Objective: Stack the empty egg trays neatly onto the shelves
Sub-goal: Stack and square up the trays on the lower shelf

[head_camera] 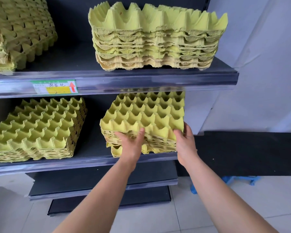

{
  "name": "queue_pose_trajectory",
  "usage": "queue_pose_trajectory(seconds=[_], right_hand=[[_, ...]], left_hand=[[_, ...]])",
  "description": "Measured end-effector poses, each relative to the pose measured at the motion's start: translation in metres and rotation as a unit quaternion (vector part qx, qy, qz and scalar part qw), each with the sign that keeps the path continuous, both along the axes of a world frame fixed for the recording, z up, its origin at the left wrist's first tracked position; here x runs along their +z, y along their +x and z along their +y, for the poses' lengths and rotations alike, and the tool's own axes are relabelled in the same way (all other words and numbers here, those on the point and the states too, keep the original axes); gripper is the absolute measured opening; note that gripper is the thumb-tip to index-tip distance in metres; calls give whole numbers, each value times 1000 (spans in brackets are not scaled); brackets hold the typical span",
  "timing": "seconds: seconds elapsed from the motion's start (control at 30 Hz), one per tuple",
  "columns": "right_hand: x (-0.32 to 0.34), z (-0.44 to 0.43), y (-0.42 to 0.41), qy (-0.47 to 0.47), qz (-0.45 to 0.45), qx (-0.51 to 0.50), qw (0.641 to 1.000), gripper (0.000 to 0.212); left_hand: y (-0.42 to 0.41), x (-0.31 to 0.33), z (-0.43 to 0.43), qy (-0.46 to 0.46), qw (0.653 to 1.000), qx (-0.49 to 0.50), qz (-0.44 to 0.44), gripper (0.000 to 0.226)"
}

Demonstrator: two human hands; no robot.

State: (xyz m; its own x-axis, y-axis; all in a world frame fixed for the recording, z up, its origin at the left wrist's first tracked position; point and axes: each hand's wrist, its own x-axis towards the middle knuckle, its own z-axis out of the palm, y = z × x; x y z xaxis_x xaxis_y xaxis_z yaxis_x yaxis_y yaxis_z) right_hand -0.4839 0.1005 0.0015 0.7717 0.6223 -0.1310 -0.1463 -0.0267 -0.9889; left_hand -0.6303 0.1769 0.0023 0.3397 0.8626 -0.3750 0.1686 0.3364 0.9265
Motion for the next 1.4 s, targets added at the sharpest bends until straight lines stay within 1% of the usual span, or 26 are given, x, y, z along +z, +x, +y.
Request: queue_pose_trajectory(seconds=[0.03, 0.07, 0.13, 0.23, 0.27, 0.3, 0.4, 0.5, 0.6, 0.67, 0.73, 0.83, 0.93, 0.97, 1.0, 1.03, 1.07, 1.1, 1.13, 1.2, 1.27, 1.4], right_hand=[[1, 0, -3, -2, -2, 6, 1000, 43], [2, 0, -4, -1, -1, 16, 1000, 44], [3, -1, -5, -7, 1, 42, 999, 48], [6, -1, -1, -52, 20, 67, 996, 65], [8, -1, 2, -69, 29, 68, 995, 64], [11, 0, 5, -80, 30, 67, 994, 60], [13, 1, 13, -80, 13, 64, 995, 41], [16, 1, 13, -63, 3, 76, 995, 40], [16, -2, 9, -49, 8, 98, 994, 54], [14, -6, 5, -44, 11, 113, 993, 61], [10, -8, 3, -31, 29, 121, 992, 75], [8, -3, 6, -27, 88, 140, 986, 103], [10, 8, 8, -84, 191, 140, 968, 114], [12, 10, 8, -114, 190, 133, 966, 117], [14, 12, 9, -150, 155, 125, 968, 119], [14, 14, 12, -173, 112, 115, 972, 115], [16, 16, 16, -174, 94, 99, 975, 106], [20, 19, 21, -160, 107, 80, 978, 96], [22, 22, 27, -144, 128, 60, 979, 91], [23, 29, 40, -138, 119, 36, 983, 104], [23, 32, 47, -133, 115, 49, 983, 112], [17, 36, 47, -123, 105, 80, 984, 108]], left_hand=[[5, 2, -7, -14, 1000, -1, -2, 138], [8, 4, -12, -32, 999, 7, 2, 143], [12, 4, -15, -80, 997, 20, 5, 140], [19, 12, -17, -126, 990, 27, -56, 136], [22, 17, -17, -137, 987, 41, -67, 137], [26, 21, -18, -146, 985, 55, -68, 138], [34, 28, -18, -151, 983, 92, -48, 139], [41, 28, -18, -150, 979, 123, -60, 134], [42, 30, -17, -149, 972, 164, -75, 119], [36, 29, -16, -148, 970, 172, -86, 114], [26, 28, -12, -135, 971, 172, -96, 110], [8, 23, -2, -102, 979, 151, -93, 102], [-8, 18, 8, -74, 988, 119, -71, 99], [-13, 17, 12, -73, 989, 108, -68, 98], [-18, 16, 16, -75, 990, 97, -66, 98], [-24, 16, 20, -76, 991, 86, -64, 96], [-29, 15, 25, -75, 993, 76, -59, 93], [-35, 14, 30, -74, 994, 67, -53, 89], [-41, 14, 35, -74, 994, 57, -47, 85], [-52, 14, 44, -72, 996, 40, -38, 77], [-60, 13, 51, -69, 997, 30, -34, 68], [-69, 5, 54, -99, 993, 44, -40, 60]])
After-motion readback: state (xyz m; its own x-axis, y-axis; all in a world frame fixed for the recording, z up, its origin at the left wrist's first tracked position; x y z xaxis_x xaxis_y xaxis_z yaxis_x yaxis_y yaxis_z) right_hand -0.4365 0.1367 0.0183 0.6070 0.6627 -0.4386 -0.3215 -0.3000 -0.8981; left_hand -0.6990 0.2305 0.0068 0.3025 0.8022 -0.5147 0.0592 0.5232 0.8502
